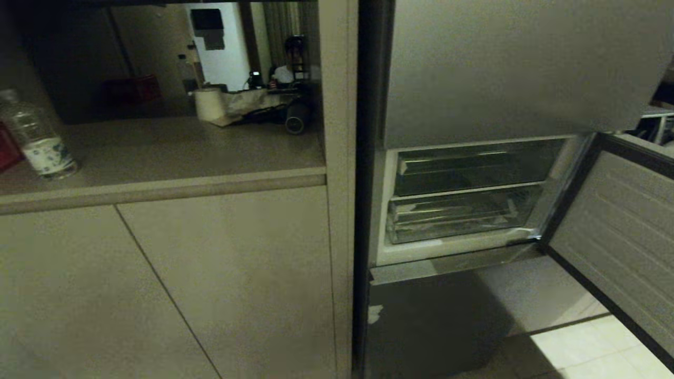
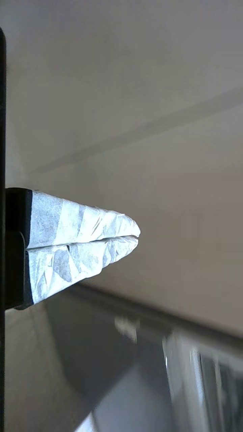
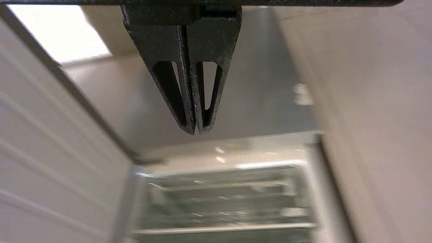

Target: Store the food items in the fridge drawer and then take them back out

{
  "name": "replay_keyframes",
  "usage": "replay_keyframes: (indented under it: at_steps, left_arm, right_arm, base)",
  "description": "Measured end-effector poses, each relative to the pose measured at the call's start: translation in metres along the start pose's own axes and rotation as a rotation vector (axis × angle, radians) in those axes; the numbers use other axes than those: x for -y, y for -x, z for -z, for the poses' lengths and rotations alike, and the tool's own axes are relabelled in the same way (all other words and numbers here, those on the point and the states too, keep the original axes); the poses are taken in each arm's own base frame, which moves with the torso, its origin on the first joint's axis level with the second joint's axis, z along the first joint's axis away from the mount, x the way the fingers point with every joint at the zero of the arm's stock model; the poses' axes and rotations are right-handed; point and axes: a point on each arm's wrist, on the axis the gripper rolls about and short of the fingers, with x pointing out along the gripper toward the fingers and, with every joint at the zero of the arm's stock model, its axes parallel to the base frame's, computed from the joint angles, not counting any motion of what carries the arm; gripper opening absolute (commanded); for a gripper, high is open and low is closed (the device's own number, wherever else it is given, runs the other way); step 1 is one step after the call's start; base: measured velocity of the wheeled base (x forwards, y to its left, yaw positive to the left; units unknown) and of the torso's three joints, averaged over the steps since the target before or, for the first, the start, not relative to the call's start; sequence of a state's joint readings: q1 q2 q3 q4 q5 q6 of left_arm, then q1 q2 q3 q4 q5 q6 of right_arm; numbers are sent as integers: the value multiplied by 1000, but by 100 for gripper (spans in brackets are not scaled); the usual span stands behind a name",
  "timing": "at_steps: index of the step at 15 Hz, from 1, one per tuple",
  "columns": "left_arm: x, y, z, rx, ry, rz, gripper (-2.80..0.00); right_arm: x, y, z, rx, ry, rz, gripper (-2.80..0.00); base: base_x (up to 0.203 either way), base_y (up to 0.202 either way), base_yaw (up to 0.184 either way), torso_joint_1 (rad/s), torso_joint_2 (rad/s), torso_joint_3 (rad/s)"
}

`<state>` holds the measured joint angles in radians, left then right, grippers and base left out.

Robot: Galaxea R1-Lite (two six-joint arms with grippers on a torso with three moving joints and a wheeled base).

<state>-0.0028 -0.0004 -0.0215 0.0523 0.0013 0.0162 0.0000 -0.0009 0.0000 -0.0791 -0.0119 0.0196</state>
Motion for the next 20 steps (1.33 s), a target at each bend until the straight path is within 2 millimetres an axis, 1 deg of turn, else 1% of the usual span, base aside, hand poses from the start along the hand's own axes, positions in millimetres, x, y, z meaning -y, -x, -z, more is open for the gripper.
replay_keyframes:
  at_steps: [3,14,20]
  left_arm:
    - [0,0,0,1,1,0,-280]
    - [0,0,0,2,5,1,-280]
    - [0,0,0,2,5,0,-280]
  right_arm:
    - [0,0,0,0,-1,0,-280]
    - [0,0,0,-1,-1,1,-280]
    - [0,0,0,0,-2,0,-280]
  base:
    - [3,-6,142,-6,16,8]
    - [0,0,0,-140,319,178]
    - [0,0,0,-173,405,231]
